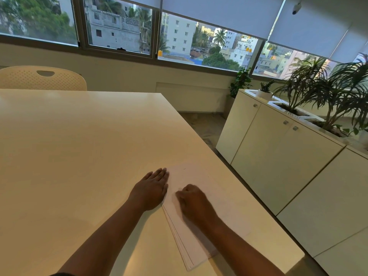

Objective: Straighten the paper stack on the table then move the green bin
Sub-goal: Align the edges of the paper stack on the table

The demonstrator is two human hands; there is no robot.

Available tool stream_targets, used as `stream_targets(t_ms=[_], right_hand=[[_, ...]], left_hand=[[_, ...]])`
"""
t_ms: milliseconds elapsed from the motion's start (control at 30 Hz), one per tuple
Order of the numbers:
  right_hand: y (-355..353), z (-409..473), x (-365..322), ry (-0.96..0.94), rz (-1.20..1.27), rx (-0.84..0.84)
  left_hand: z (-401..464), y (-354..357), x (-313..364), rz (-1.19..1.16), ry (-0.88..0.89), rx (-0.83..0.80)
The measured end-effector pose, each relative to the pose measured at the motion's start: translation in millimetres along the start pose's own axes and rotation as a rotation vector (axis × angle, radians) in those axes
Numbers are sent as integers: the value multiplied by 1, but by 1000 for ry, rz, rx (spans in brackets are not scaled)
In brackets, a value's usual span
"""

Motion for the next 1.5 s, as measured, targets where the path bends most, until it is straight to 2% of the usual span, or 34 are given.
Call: stream_targets(t_ms=[133, 300, 433, 533, 733, 833, 933, 1067, 1267, 1500], right_hand=[[-1, -10, -9, -54, 101, -23], [-13, -3, 30, 124, 63, 32], [0, -10, -5, 8, 86, 16], [-6, -14, 0, -24, 114, -3], [-11, -6, 30, 154, 80, -19], [-12, -6, 38, 254, 259, -32], [-16, -7, 62, 409, 471, -74], [-13, -8, 74, 450, 580, -134], [-17, -3, 85, 417, 328, -120], [-17, -5, 75, 126, 78, -244]], left_hand=[[0, 0, 0, 11, 1, 6], [-1, 0, 0, 25, -3, 3], [0, 1, -1, 17, 1, -1], [1, 2, -2, 21, 5, 1], [0, 2, -3, -1, 2, -16], [1, -2, -2, -114, -7, -38], [4, -13, 2, -252, 11, 33], [16, -13, 25, -151, 90, 41], [21, 7, 38, -39, 58, -3], [16, 12, 38, -20, 58, 32]])
Point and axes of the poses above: each hand's wrist, its own z-axis towards the middle knuckle, its own y-axis out of the palm, x = y × z, the point moved 5 cm from there along z, towards the middle knuckle, and after that the axes turned 13 degrees about -z, right-handed, at the moved point
